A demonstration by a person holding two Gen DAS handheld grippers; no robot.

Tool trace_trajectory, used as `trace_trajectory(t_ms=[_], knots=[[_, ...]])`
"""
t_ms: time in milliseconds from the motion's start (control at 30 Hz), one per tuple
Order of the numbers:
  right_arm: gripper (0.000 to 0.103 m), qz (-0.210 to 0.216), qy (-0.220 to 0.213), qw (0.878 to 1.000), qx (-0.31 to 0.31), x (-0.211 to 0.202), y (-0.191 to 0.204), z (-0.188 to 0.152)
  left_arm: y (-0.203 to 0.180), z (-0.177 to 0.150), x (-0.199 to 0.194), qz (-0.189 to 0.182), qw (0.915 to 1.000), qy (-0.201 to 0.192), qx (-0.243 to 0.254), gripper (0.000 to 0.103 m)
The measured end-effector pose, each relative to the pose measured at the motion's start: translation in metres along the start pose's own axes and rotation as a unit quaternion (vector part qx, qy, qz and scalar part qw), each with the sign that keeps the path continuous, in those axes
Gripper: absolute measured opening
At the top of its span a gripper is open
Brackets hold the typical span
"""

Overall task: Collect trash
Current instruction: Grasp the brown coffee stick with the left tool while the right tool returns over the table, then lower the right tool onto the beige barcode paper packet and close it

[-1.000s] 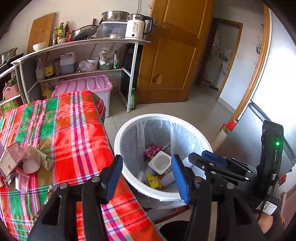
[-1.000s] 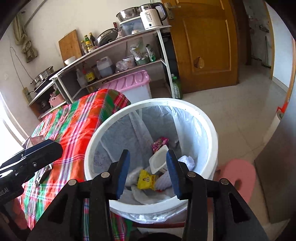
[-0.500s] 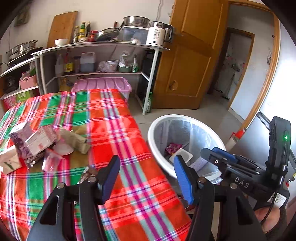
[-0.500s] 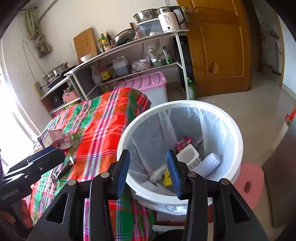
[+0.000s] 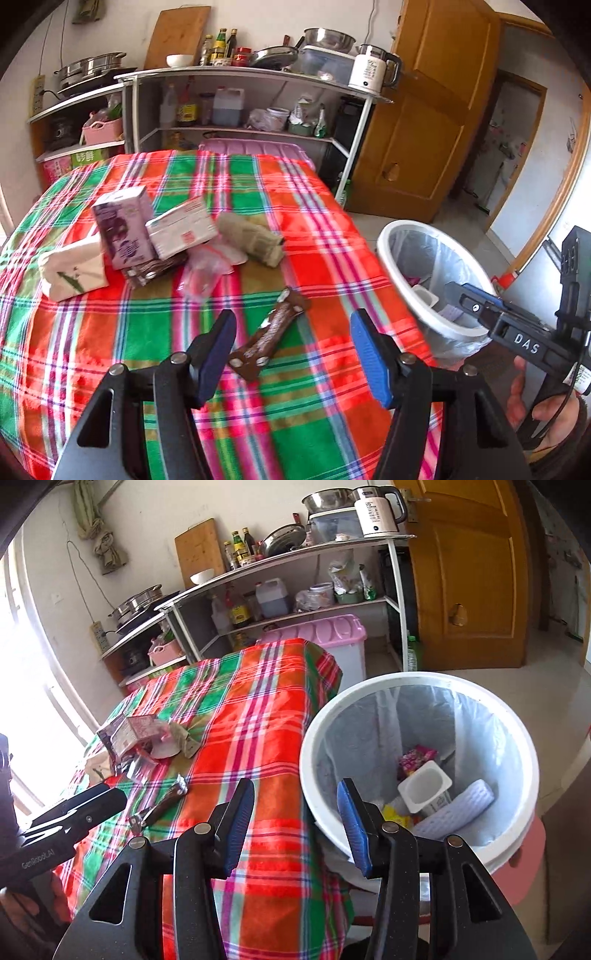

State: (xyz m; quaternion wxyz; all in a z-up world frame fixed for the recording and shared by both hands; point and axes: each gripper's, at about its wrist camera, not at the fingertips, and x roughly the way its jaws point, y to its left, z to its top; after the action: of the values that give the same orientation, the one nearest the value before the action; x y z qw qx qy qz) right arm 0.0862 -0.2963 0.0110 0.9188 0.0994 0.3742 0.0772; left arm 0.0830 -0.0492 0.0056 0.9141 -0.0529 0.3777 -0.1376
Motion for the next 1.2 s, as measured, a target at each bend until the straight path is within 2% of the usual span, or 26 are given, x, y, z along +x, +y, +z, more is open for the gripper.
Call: trace_trajectory(t_ms=[267, 467, 733, 933, 1100, 1200], knots=[[0.048, 0.008, 0.012, 1.0, -0.018, 0.015, 0.025, -0.002, 0.018, -0.007, 0.015, 0.008, 0.9996, 0.022, 0.014, 0.068], [0.048, -0.004, 0.018, 1.0, -0.025, 0.024, 0.034, -0.001, 0.01, -0.005, 0.043, -0.006, 0.9967, 0.065, 0.049, 0.069], [0.048, -0.011, 0.025, 0.999, -0.032, 0.034, 0.042, 0.003, 0.01, -0.004, 0.057, -0.004, 0.9957, 0.072, 0.059, 0.066], [0.048, -0.011, 0.03, 0.999, -0.036, 0.041, 0.053, 0.006, 0.013, -0.003, 0.056, 0.014, 0.9951, 0.072, 0.067, 0.047], [0.048, -0.009, 0.035, 0.998, -0.042, 0.047, 0.061, 0.007, 0.025, -0.004, 0.051, 0.011, 0.9963, 0.068, 0.053, 0.024], [0.048, -0.009, 0.04, 0.998, -0.052, 0.051, 0.068, 0.008, 0.033, -0.007, 0.046, 0.003, 0.9971, 0.064, 0.04, 0.021]])
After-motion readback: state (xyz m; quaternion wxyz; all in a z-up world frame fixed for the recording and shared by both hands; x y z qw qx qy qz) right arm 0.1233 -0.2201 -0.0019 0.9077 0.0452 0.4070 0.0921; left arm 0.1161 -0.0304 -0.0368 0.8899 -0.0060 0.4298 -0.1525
